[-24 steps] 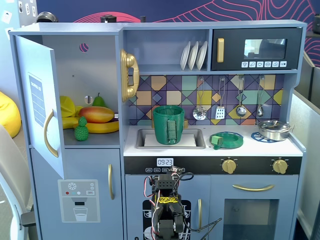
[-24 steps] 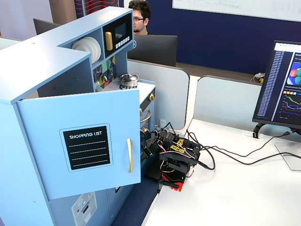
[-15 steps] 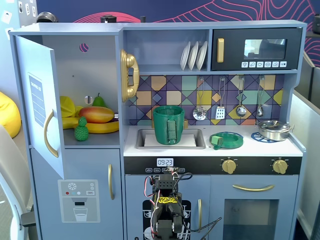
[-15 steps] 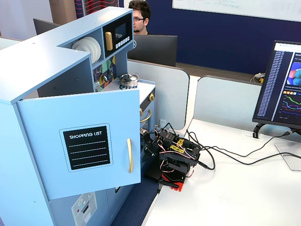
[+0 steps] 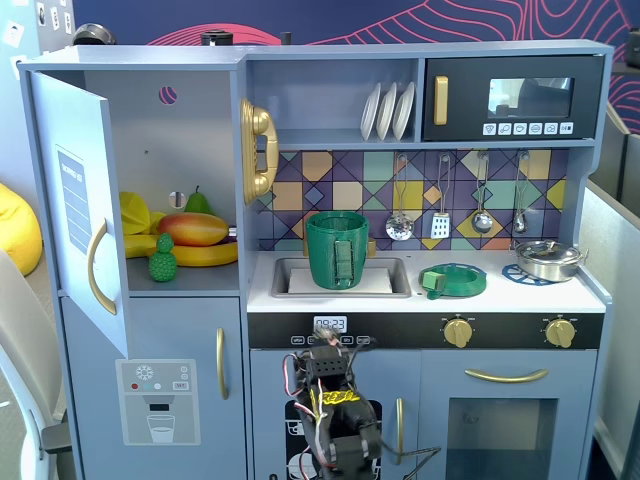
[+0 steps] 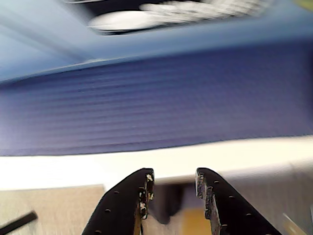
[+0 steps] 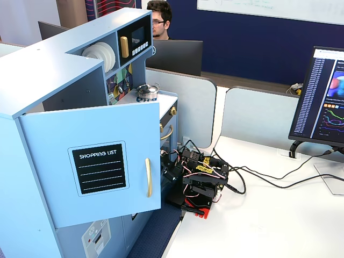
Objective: Pick up the green pineapple from the left cabinet and place it in the green recipient
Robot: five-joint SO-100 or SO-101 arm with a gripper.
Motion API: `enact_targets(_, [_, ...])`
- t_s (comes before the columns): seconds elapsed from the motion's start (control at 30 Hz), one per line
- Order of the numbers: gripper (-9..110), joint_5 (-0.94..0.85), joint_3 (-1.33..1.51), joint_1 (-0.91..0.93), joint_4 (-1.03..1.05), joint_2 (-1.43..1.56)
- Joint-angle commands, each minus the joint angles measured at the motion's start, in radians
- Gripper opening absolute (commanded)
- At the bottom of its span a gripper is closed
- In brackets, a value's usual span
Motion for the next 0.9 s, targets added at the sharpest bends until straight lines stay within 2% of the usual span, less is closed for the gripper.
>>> enact_targets(0.0, [0,-0.003,-0.141,-0.225,-0.371,-0.046])
enact_targets(0.07, [0,-0.104,-0.192,-0.304,-0.554,-0.123])
enact_targets(0.2, [3,-0.244,-0.305,-0.403,-0.784,-0.276])
enact_targets(0.4, [18,-0.235,-0.465,-0.449,-0.865,-0.449])
enact_targets(0.47, [28,-0.199,-0.511,-0.457,-0.917,-0.502])
enact_targets(0.57, [36,-0.193,-0.554,-0.460,-1.035,-0.586])
enact_targets(0.87, [37,-0.232,-0.675,-0.466,-1.266,-0.831])
